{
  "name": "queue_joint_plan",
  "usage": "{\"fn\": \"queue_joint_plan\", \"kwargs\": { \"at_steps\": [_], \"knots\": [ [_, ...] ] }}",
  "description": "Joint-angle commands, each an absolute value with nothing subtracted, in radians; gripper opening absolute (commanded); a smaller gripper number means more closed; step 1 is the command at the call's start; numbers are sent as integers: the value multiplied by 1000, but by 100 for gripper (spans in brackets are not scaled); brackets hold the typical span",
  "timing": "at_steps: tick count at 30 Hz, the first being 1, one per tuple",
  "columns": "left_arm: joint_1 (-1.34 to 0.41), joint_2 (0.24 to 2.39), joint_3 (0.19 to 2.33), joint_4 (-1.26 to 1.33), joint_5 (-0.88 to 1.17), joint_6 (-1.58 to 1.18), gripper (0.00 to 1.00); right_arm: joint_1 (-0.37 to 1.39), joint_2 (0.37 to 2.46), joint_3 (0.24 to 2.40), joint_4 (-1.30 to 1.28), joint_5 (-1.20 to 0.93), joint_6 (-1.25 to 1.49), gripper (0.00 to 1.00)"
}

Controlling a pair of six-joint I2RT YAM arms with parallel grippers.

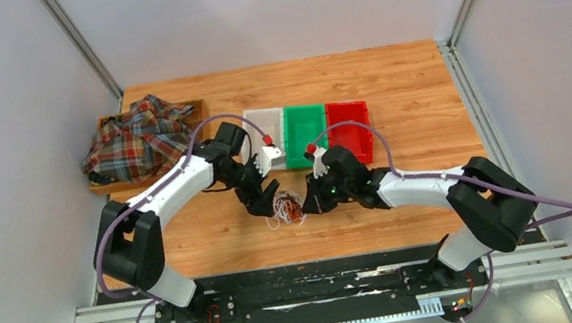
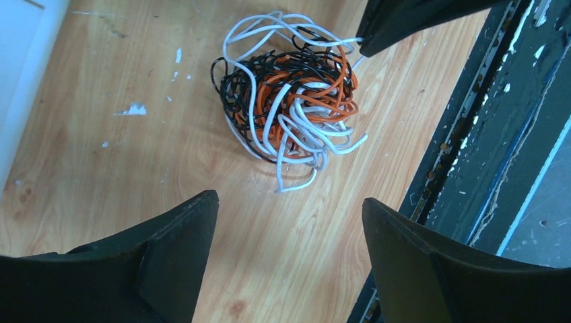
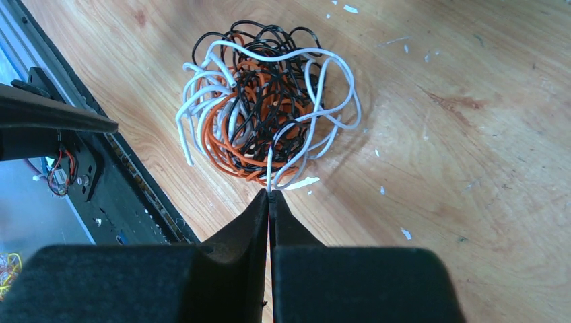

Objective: Untangle the cables

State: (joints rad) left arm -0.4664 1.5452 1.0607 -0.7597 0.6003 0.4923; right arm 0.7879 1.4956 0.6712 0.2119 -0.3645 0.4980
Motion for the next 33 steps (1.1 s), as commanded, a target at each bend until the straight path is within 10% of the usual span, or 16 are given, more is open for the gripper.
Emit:
{"fn": "queue_joint_plan", "kwargs": {
  "at_steps": [1, 14, 24, 33],
  "knots": [
    [-487, 1582, 1081, -759, 627, 572, 82, 751, 1466, 651, 204, -377, 507, 0],
    [-515, 1723, 1130, -751, 638, 588, 65, 723, 1465, 641, 181, -402, 506, 1],
    [-515, 1616, 1194, -876, 499, 588, 1, 703, 1438, 622, 174, -396, 504, 1],
    [-505, 1389, 1210, -1020, 317, 558, 0, 694, 1330, 590, 91, -291, 459, 1]
  ]
}}
